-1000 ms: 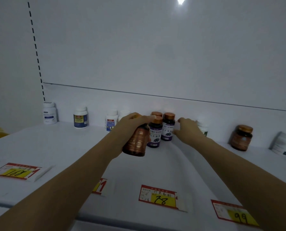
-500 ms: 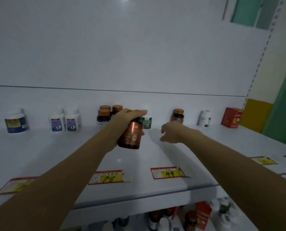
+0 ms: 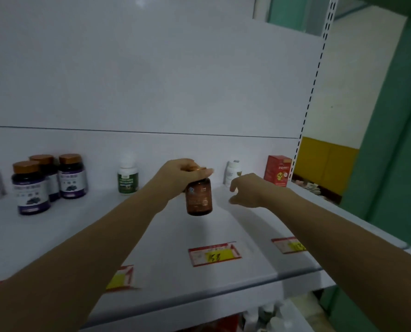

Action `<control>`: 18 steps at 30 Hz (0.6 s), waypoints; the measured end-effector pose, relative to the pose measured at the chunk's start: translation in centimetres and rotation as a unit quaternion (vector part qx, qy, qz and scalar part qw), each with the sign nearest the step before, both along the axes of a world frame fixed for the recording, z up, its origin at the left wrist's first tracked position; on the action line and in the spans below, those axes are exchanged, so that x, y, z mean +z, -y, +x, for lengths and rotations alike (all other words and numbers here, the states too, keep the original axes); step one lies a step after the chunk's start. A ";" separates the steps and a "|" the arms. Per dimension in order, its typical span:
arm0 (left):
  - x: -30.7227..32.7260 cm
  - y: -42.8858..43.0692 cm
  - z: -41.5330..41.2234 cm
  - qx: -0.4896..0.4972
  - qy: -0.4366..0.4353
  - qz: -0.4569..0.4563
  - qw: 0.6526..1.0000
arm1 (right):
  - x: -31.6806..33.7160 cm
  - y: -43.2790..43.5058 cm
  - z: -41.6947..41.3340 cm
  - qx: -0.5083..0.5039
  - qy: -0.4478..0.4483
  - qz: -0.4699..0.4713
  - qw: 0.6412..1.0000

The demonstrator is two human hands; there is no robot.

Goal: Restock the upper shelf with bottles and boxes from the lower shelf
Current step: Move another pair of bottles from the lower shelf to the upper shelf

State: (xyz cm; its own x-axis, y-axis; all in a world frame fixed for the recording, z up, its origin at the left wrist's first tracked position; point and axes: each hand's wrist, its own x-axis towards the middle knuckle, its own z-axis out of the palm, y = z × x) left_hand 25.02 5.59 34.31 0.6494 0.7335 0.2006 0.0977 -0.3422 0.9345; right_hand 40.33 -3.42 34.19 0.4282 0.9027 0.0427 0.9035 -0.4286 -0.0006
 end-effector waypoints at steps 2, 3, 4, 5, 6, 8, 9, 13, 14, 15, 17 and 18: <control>0.0 -0.3 2.7 0.033 -0.020 0.020 0.999 | -0.1 -0.1 2.3 0.022 0.000 0.005 1.000; 0.0 -0.7 3.9 0.052 -0.035 0.030 0.998 | -0.2 -0.3 3.3 0.034 -0.003 0.003 0.999; -0.1 -1.2 4.9 0.073 -0.055 0.047 0.995 | -0.4 -0.5 4.2 0.045 -0.006 0.000 0.999; -0.2 -1.7 5.9 0.094 -0.077 0.071 0.990 | -0.6 -0.7 5.0 0.056 -0.011 -0.003 0.998; -0.3 -2.1 6.8 0.116 -0.101 0.100 0.983 | -0.7 -0.9 5.7 0.066 -0.017 -0.007 0.998; -0.4 -2.9 8.1 0.156 -0.149 0.173 0.961 | -1.1 -1.5 6.9 0.087 -0.025 -0.016 0.996; -0.3 -3.3 8.6 0.171 -0.172 0.207 0.948 | -1.2 -1.9 7.4 0.096 -0.027 -0.020 0.995; 0.1 -5.3 10.2 0.206 -0.218 0.270 0.915 | -1.8 -3.6 8.6 0.123 -0.037 -0.015 0.992; 0.0 -5.8 10.6 0.209 -0.231 0.288 0.906 | -1.9 -3.9 8.7 0.127 -0.039 -0.013 0.991; 0.0 -6.3 11.1 0.208 -0.249 0.305 0.896 | -2.0 -4.3 8.8 0.132 -0.041 -0.011 0.990; -0.2 -7.0 11.8 0.202 -0.276 0.324 0.882 | -2.2 -5.0 9.0 0.139 -0.046 -0.009 0.989; -0.3 -7.3 12.1 0.200 -0.283 0.325 0.880 | -2.3 -5.2 9.2 0.142 -0.045 -0.012 0.989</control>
